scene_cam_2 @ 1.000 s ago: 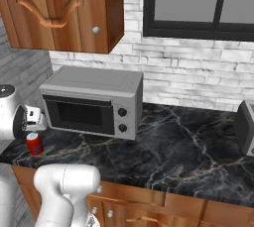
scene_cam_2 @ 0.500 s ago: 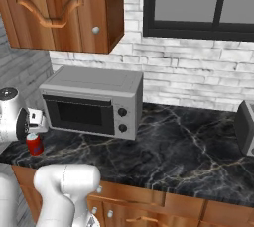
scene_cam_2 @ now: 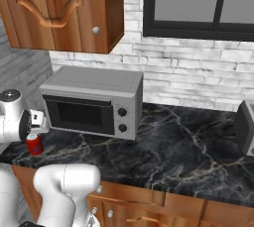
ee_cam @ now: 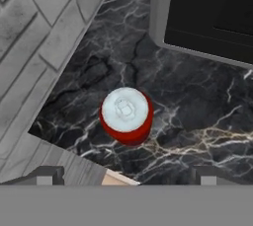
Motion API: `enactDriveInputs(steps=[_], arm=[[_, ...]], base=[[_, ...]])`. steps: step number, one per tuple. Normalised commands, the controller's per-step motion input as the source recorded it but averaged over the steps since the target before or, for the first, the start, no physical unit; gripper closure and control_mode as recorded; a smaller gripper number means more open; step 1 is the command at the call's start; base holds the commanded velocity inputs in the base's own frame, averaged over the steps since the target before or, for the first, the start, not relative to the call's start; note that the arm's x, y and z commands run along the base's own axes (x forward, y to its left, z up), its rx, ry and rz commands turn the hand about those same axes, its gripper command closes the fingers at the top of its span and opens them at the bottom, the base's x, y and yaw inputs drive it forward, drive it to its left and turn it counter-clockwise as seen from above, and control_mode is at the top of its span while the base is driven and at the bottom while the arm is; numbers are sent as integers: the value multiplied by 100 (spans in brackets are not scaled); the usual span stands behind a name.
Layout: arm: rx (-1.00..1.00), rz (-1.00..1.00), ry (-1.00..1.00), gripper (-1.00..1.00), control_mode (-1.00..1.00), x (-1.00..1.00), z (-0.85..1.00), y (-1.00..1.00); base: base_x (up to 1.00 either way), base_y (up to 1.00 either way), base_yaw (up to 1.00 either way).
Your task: Four empty soda cans are scattered around the kitchen. Gather all the cans and cluster them next to the stove for recycling.
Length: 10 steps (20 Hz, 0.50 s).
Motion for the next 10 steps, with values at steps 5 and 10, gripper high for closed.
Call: enactDriveInputs(steps=[5, 10], arm=[[0, 0, 0, -100, -100, 6, -10, 1], [0, 0, 0, -100, -100, 7, -10, 10]], base=[[0, 0, 0], [0, 0, 0]])
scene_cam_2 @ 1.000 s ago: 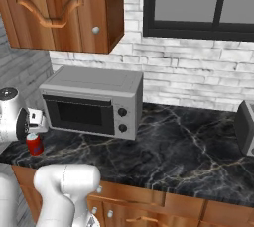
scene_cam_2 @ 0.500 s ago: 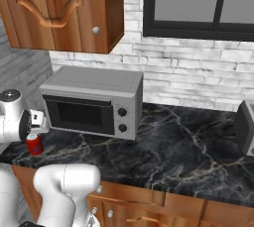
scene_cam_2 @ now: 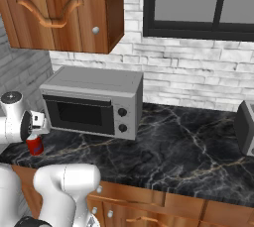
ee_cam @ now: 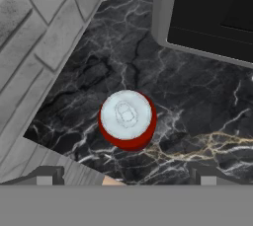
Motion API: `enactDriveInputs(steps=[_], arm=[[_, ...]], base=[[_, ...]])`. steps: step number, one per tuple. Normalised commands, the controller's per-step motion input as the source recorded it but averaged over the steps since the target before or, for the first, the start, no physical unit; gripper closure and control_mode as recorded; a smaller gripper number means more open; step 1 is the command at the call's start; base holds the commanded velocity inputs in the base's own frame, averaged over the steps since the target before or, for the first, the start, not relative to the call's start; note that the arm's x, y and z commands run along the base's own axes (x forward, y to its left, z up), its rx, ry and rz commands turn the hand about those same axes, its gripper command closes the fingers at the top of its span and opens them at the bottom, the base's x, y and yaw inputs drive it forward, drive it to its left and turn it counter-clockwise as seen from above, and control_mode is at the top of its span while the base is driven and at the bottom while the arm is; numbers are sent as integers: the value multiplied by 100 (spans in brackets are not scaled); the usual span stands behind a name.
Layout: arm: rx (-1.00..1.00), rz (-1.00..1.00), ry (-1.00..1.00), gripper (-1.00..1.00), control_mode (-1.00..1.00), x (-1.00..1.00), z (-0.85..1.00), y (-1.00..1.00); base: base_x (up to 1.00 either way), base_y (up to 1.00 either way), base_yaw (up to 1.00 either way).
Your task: Four empty soda cans are scattered around the kitchen. Gather all the cans and cluster them next to the stove for recycling.
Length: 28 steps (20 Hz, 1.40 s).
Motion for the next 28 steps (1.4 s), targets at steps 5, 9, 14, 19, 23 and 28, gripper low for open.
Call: enactDriveInputs(steps=[5, 9, 14, 19, 23, 28], arm=[[0, 0, 0, -100, -100, 4, -5, 4], [0, 0, 0, -100, -100, 5, -6, 1], [0, 0, 1, -100, -100, 15, -13, 7], [0, 0, 1, -100, -100, 17, -14, 8], [0, 0, 2, -100, -100, 18, -14, 8], [0, 0, 1, -100, -100, 14, -13, 4]], base=[[0, 0, 0], [0, 0, 0], [0, 0, 0], [0, 0, 0], [0, 0, 0], [0, 0, 0]])
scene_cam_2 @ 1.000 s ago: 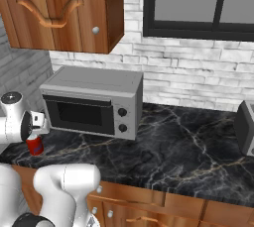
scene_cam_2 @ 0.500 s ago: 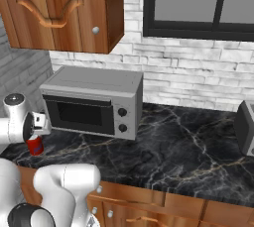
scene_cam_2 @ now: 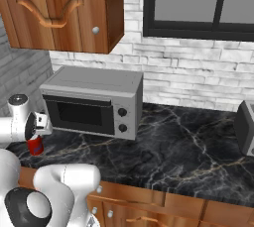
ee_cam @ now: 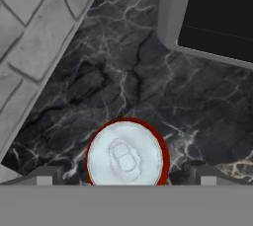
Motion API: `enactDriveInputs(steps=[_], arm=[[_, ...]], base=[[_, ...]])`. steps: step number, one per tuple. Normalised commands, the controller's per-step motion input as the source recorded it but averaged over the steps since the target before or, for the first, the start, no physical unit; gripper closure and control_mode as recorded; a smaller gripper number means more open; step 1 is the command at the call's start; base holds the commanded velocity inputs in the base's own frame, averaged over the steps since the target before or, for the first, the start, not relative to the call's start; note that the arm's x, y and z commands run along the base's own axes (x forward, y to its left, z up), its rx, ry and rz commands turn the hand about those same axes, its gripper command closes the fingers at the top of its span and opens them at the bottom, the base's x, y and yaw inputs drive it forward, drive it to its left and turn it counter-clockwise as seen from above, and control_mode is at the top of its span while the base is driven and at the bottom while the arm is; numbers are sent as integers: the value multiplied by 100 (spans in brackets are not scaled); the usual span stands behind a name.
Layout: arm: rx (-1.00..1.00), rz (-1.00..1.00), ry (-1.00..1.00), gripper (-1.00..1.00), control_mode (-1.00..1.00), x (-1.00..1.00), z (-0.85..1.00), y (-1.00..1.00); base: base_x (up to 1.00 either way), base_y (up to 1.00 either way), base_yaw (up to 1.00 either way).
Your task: Four empty soda cans are scattered around the kitchen. Gather all the cans and cluster them next to the stove for recycling.
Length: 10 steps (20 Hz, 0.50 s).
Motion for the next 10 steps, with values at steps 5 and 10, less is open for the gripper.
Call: enactDriveInputs(steps=[5, 10], arm=[[0, 0, 2, -100, -100, 11, -13, 1], [0, 0, 2, -100, -100, 11, -14, 2]], base=[[0, 0, 0], [0, 0, 0]])
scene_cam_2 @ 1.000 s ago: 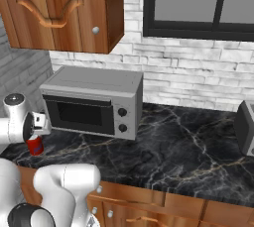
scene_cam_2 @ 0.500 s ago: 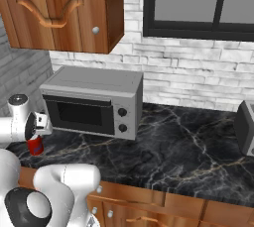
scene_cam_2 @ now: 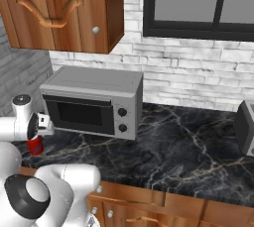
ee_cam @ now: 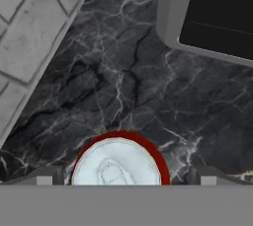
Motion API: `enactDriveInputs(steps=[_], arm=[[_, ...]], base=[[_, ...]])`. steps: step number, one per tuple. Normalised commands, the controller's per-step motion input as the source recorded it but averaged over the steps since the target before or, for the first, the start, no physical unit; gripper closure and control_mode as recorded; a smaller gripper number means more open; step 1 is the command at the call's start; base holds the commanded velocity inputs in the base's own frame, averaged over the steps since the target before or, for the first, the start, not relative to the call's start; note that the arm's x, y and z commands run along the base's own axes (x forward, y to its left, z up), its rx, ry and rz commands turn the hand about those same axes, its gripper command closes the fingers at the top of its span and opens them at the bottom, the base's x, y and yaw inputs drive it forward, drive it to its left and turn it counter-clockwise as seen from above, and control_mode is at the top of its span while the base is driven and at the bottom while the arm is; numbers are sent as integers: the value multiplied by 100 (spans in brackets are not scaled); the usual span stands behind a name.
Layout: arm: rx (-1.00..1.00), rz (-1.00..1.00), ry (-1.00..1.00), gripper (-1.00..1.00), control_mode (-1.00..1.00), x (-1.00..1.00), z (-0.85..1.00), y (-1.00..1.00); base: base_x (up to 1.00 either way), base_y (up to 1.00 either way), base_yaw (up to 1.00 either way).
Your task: Four empty soda cans are scattered around the kitchen. Gather all the cans and cluster them next to the stove for recycling.
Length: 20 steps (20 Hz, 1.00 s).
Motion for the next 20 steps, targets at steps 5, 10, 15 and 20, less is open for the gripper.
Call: enactDriveInputs(steps=[5, 10, 15, 20], arm=[[0, 0, 2, -100, -100, 14, -16, 6], [0, 0, 4, 100, -100, 8, -19, 7], [0, -4, 1, 100, -100, -17, -9, 0], [0, -4, 0, 100, -100, -44, 0, -2]], base=[[0, 0, 0], [0, 0, 0], [0, 0, 0], [0, 0, 0]])
